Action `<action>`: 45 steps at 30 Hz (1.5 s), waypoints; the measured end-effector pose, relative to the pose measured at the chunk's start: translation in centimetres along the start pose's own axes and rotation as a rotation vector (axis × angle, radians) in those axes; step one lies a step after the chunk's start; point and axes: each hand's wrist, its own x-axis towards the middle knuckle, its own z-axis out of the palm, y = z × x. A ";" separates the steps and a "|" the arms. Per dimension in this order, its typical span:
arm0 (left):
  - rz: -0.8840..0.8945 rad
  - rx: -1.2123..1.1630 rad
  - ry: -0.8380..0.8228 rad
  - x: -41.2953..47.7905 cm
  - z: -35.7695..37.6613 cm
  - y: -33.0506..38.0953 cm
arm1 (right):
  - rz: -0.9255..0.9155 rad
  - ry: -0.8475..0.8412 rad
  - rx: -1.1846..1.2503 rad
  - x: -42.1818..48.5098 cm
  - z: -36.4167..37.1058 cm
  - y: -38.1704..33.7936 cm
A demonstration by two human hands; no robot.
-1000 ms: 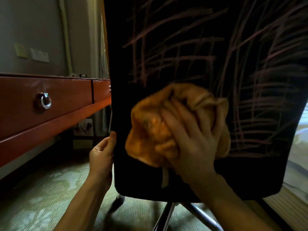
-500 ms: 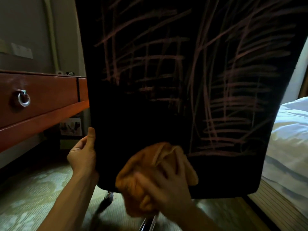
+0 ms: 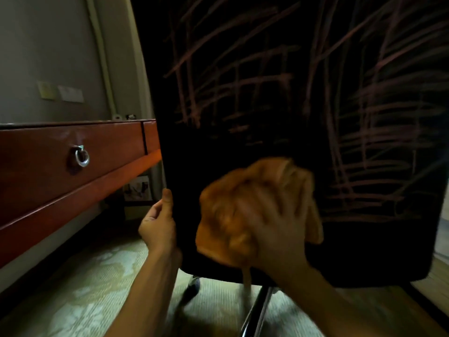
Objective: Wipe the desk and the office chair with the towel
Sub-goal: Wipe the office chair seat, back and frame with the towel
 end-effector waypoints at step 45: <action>1.191 0.493 -0.362 -8.0 6.5 -7.0 | -0.228 0.108 -0.140 6.6 -8.6 8.5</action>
